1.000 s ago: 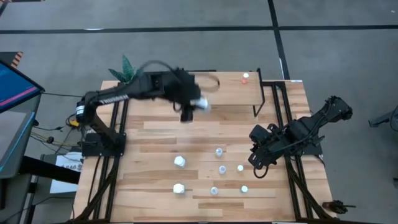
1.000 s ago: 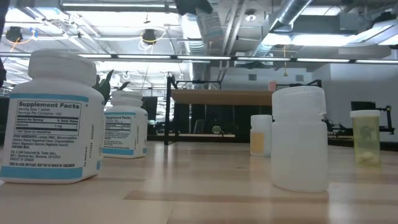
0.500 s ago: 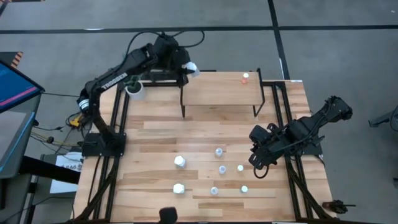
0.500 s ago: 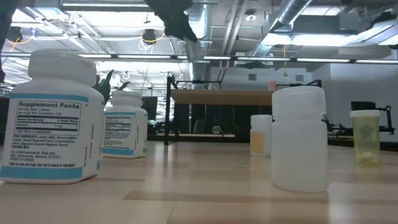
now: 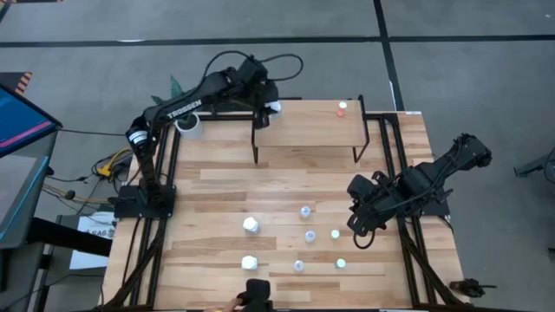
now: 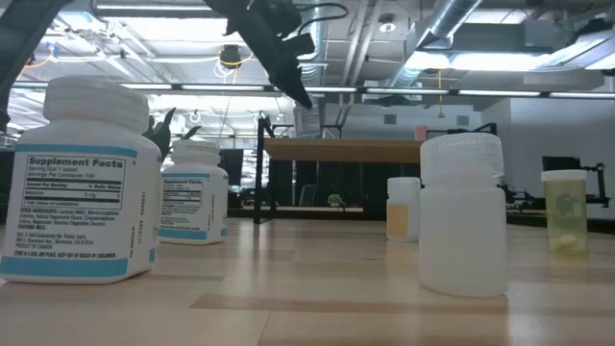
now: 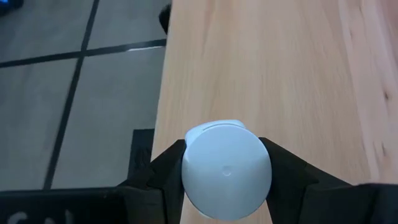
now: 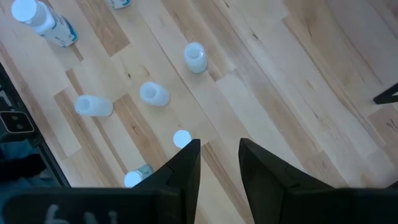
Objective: Pick and place medicine bottles onto shelf by color
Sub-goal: Put the top white pill bottle on the shelf
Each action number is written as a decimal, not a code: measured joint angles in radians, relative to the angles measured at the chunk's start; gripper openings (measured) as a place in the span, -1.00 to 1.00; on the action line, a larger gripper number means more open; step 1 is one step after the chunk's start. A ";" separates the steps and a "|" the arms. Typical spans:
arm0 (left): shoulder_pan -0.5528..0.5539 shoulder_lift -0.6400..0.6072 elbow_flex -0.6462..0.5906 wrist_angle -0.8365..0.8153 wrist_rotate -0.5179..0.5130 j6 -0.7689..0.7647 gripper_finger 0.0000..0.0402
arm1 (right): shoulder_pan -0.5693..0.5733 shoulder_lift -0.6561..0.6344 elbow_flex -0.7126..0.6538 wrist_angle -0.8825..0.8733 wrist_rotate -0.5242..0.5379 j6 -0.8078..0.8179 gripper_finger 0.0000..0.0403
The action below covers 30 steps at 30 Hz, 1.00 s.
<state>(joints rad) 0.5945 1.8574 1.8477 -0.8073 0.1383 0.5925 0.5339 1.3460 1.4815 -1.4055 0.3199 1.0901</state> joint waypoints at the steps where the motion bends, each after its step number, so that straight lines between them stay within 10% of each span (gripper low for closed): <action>1: 0.000 0.005 0.000 -0.001 0.000 0.012 -0.29 | 0.000 0.000 0.000 0.000 0.000 0.000 -0.34; 30: -0.014 0.011 0.001 -0.046 -0.093 -0.044 -0.01 | 0.000 0.000 0.000 0.003 0.006 -0.026 -0.36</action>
<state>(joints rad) 0.5804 1.8687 1.8484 -0.8530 0.0449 0.5488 0.5339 1.3460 1.4815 -1.4025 0.3256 1.0645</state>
